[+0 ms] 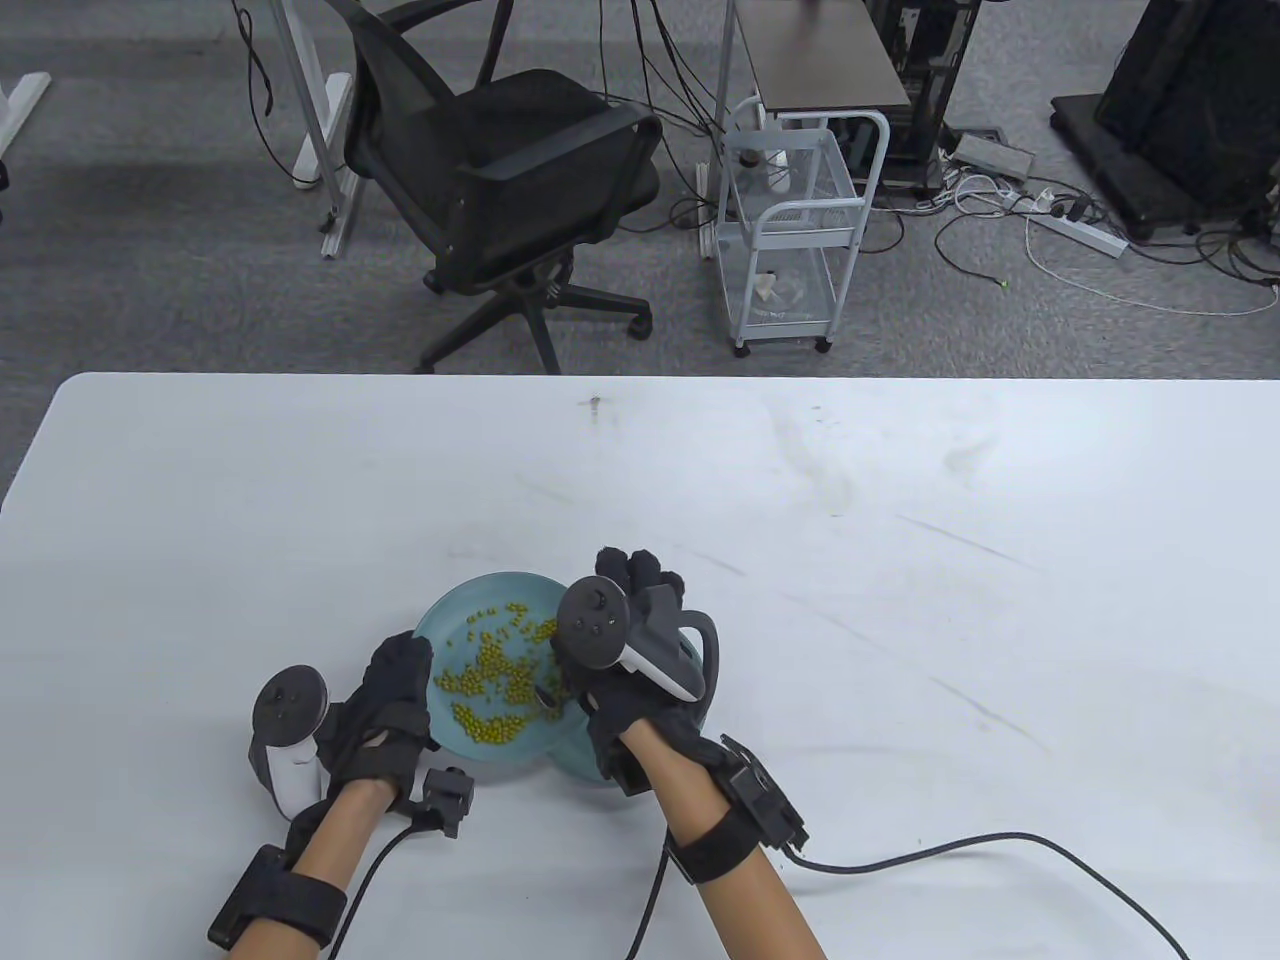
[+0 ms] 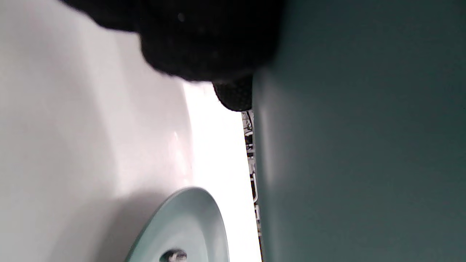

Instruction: Pick sunflower seeds with hand pinch into plate

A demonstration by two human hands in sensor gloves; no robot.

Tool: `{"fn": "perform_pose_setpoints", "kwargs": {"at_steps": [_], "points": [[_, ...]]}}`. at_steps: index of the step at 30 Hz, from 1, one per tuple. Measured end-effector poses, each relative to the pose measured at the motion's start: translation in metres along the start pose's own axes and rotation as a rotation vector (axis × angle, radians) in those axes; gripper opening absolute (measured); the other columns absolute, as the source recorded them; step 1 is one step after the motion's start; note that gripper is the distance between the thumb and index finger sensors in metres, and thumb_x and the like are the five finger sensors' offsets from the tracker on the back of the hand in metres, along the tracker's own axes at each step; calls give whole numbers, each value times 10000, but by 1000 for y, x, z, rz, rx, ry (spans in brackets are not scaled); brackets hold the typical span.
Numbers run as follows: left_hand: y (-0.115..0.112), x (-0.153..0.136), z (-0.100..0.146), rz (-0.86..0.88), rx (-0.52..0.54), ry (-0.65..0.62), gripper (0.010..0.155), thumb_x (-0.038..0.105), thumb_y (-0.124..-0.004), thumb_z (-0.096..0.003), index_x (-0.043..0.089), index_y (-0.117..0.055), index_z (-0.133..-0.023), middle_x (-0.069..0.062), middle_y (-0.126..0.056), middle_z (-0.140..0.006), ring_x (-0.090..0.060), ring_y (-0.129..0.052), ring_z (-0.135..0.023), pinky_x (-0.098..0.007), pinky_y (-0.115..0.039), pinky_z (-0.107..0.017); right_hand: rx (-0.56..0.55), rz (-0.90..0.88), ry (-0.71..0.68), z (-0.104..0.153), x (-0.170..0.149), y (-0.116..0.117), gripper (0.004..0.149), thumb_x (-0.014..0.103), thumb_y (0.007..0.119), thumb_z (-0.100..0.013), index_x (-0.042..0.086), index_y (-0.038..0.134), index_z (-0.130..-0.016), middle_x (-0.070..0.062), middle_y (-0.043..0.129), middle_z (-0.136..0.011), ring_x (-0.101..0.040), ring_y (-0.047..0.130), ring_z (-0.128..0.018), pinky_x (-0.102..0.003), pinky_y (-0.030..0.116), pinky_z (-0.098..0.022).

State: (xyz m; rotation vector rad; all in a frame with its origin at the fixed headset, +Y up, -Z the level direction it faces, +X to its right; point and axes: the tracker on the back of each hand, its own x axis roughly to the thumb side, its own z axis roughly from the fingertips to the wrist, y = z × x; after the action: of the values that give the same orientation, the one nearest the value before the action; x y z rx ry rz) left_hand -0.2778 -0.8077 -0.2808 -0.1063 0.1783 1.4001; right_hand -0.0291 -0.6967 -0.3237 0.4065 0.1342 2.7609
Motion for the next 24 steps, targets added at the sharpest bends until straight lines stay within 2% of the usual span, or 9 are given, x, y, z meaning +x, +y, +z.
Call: {"fn": "perform_pose_setpoints", "kwargs": {"at_steps": [2,8,14,24], "points": [[-5,2,2,-25,-10,-11,444,424,-606,-627,127,-554,-953,25,-909,-761,-132,-966,-196,-329,-821,-217,52,10,8,-1,1,3,391,246,881,-559,-61,894,-800,-380,401,-1126,-699,291,-972,-804,251,-636],[-12,4,4,-52,-23,-20,446,417,-605,-623,117,-553,-950,19,-908,-757,-136,-965,-192,-332,-821,-213,92,82,19,0,7,8,404,234,915,-538,-71,892,-802,-378,397,-1130,-701,268,-979,-806,240,-638],[-14,3,5,-34,-30,-11,446,413,-604,-624,112,-550,-948,16,-907,-757,-137,-966,-191,-332,-822,-212,82,162,13,0,15,11,371,206,937,-518,-53,902,-781,-367,422,-1130,-693,297,-983,-806,248,-642],[-19,2,5,-60,-48,-14,448,416,-603,-623,115,-547,-950,17,-906,-759,-136,-967,-193,-331,-823,-215,97,190,27,-1,13,14,354,190,939,-514,-52,906,-770,-370,431,-1126,-693,297,-983,-807,247,-642]]}}
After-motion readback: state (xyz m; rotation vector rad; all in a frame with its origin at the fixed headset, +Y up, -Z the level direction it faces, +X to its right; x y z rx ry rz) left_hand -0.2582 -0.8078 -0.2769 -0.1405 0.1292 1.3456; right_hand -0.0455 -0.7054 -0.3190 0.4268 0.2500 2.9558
